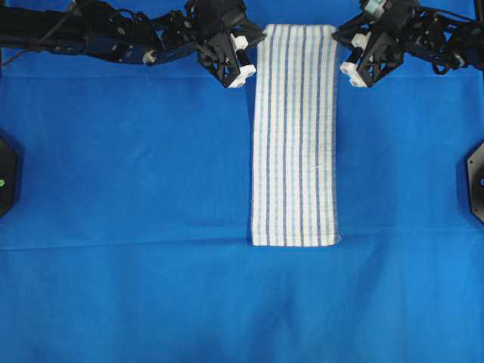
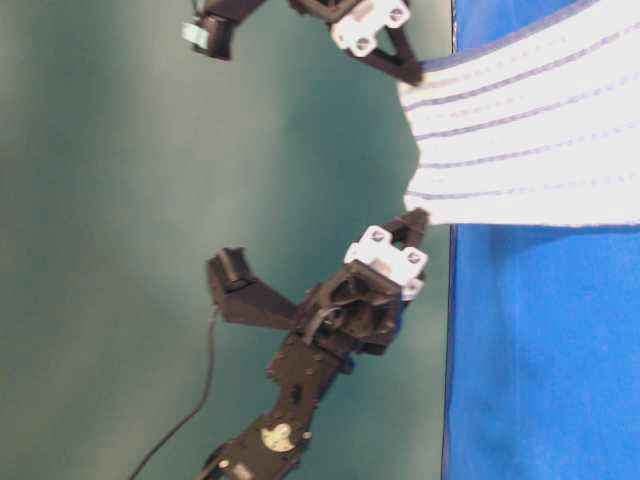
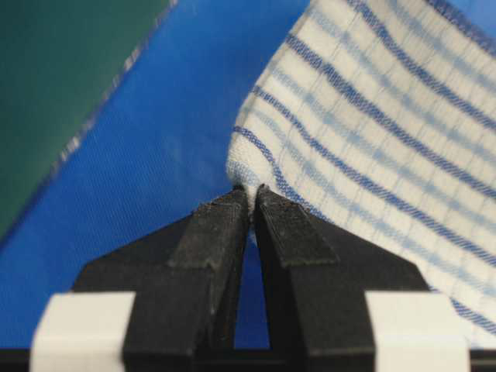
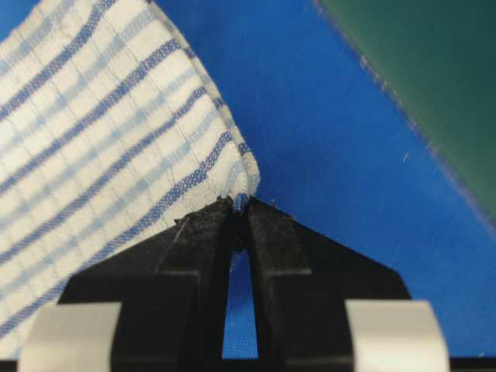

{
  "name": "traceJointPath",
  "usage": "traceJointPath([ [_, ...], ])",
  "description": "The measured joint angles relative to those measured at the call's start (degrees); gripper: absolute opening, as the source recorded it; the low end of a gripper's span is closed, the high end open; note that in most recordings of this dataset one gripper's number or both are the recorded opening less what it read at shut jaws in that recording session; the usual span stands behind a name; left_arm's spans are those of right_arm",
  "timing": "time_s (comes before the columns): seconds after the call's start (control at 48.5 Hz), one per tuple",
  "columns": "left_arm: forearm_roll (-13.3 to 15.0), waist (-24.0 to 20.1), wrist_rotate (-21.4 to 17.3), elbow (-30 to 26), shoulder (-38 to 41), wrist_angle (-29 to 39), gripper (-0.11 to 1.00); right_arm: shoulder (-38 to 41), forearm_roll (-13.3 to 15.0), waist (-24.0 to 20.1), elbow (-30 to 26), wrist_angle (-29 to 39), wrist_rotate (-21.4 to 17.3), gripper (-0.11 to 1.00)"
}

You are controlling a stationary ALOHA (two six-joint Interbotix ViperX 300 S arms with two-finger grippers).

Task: Fold a vertical towel.
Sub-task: 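Lift the top edge with both grippers, raising it off the table, then carry the top edge down toward the bottom edge with both grippers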

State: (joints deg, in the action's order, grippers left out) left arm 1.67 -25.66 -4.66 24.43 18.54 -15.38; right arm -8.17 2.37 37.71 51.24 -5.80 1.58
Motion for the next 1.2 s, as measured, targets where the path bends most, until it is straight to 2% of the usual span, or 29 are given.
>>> traceJointPath([
  [0.206, 0.00, 1.58, -1.23, 0.70, -4.04, 2.02, 0.04, -6.06, 0.00, -0.26, 0.62, 2.29, 0.09, 0.08],
  [0.495, -0.09, 7.12, -1.58, 4.83, -11.07, 5.01, 0.04, -13.71, -1.23, -6.24, 5.71, 2.46, -0.18, 0.08],
  [0.824, -0.09, 15.73, -1.58, 8.53, -13.36, 7.12, 0.04, -21.53, -7.03, -19.78, 10.90, 4.04, -1.05, 0.08],
  [1.01, 0.00, 20.65, -1.58, 9.76, -13.45, 8.26, 0.04, -20.13, -9.32, -27.25, 11.43, 5.10, -3.69, 0.08],
  [1.195, 0.00, 23.64, -1.14, 10.28, -12.83, 8.44, 0.04, -16.26, -10.11, -33.84, 11.43, 5.27, -7.12, 0.08],
])
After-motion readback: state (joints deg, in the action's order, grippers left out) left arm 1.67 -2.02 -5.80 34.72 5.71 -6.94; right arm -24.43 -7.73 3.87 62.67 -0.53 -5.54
